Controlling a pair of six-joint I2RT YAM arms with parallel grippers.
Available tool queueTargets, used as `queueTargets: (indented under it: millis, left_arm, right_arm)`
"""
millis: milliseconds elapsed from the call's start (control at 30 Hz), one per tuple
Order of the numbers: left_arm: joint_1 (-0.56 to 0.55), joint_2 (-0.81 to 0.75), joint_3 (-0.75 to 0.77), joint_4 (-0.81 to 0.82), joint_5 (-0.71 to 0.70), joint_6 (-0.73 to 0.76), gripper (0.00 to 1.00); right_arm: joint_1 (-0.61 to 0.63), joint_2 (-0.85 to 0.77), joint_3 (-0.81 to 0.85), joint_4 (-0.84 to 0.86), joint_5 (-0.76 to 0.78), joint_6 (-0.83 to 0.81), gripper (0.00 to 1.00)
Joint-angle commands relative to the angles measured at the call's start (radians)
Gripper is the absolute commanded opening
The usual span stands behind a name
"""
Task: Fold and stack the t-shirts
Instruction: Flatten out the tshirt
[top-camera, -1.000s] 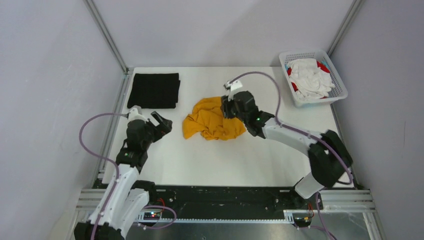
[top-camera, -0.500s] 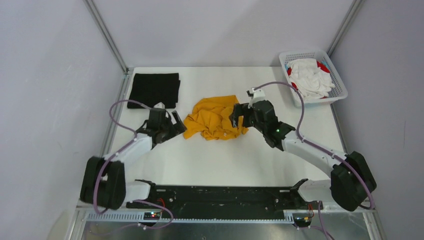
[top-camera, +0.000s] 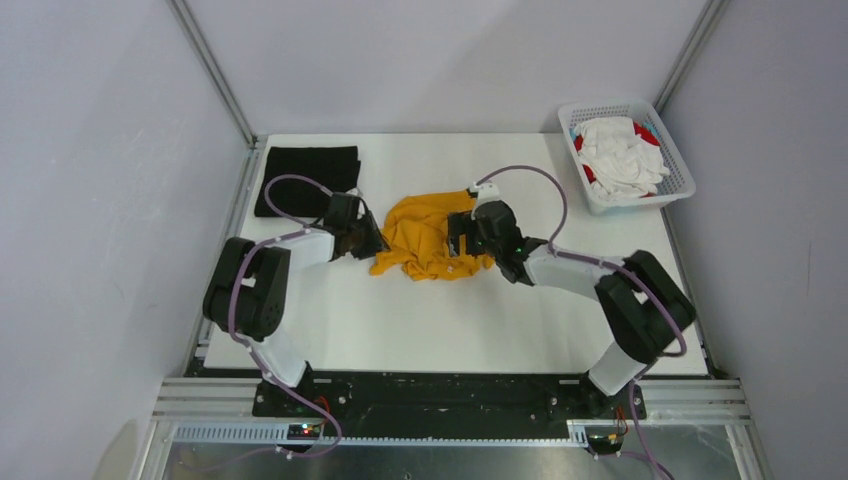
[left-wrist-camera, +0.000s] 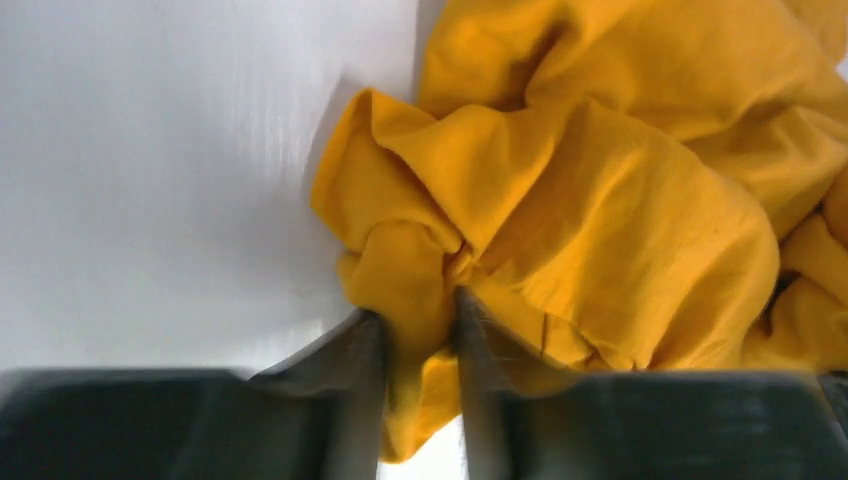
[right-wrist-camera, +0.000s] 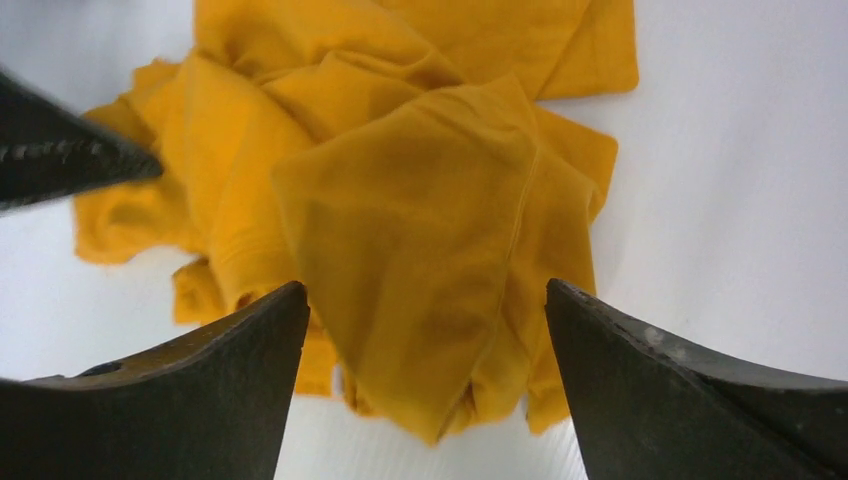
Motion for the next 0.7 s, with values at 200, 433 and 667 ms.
queueTargets:
  millis: [200,433,667]
  left_arm:
    - [-0.027,-0.047,0.010,-0.016,-0.067,0.028,0.00]
    - [-0.027,-0.496,-0.089,-0.059,-0.280,0.018,0.00]
    - [-0.033,-0.967,-0.080,-0.111,-0.282,0.025,0.00]
  right_arm:
    - [0.057,0.085,0.157,-0.019,0.285,-0.004,0.04]
    - [0.037,-0.203,0.155,-0.216,0.426,0.000,0.00]
    - [-0.013,-0.616,0.154,-0.357,0.244,0.005,0.00]
